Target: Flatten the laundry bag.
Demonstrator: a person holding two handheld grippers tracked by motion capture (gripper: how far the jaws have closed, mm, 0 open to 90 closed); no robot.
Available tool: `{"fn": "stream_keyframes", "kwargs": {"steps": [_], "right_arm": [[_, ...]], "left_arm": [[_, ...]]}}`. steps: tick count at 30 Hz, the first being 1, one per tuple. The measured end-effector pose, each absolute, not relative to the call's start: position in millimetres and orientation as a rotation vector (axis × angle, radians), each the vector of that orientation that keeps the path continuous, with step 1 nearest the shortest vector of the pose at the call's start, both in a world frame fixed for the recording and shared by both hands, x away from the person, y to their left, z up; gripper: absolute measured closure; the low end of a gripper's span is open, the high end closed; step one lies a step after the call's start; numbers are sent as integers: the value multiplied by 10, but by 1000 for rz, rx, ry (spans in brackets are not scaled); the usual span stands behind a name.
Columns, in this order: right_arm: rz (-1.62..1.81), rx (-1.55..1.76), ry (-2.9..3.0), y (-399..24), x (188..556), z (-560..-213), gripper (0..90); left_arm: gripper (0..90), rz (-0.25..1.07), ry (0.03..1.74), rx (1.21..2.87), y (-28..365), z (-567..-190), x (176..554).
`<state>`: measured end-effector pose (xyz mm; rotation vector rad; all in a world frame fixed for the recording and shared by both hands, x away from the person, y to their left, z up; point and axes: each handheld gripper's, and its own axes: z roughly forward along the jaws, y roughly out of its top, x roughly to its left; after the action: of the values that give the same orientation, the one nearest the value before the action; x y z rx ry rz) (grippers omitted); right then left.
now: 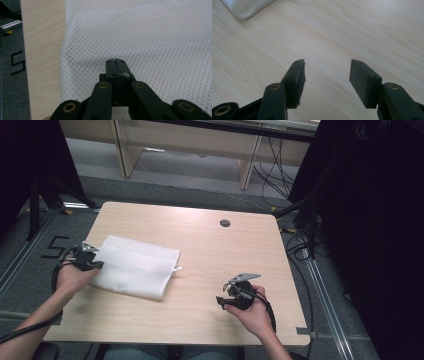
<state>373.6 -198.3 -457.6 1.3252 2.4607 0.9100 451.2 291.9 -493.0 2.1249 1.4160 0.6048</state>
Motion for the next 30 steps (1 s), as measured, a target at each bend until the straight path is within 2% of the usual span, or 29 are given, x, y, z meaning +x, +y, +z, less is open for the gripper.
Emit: {"fn": "stream_keyframes", "kwargs": {"steps": [3, 5, 12, 21, 30], "right_arm": [[903, 1329, 2464, -1981, 3731, -4567, 471], [905, 1326, 2464, -1984, 3732, -4567, 470], [918, 1342, 2455, -1980, 3738, -4579, 471], [880, 1310, 2462, -1965, 3744, -4590, 471], [902, 1322, 2479, -1960, 3737, -4582, 471]], "left_arm": [[895, 575, 1387, 2194, 2858, -4980, 4552], [895, 578, 1370, 2174, 2817, -5024, 4577], [896, 567, 1325, 2261, 2749, -5007, 4585], [896, 624, 1171, 2365, 2453, -5011, 4524], [896, 635, 1112, 2362, 2230, -5035, 4571]]}}
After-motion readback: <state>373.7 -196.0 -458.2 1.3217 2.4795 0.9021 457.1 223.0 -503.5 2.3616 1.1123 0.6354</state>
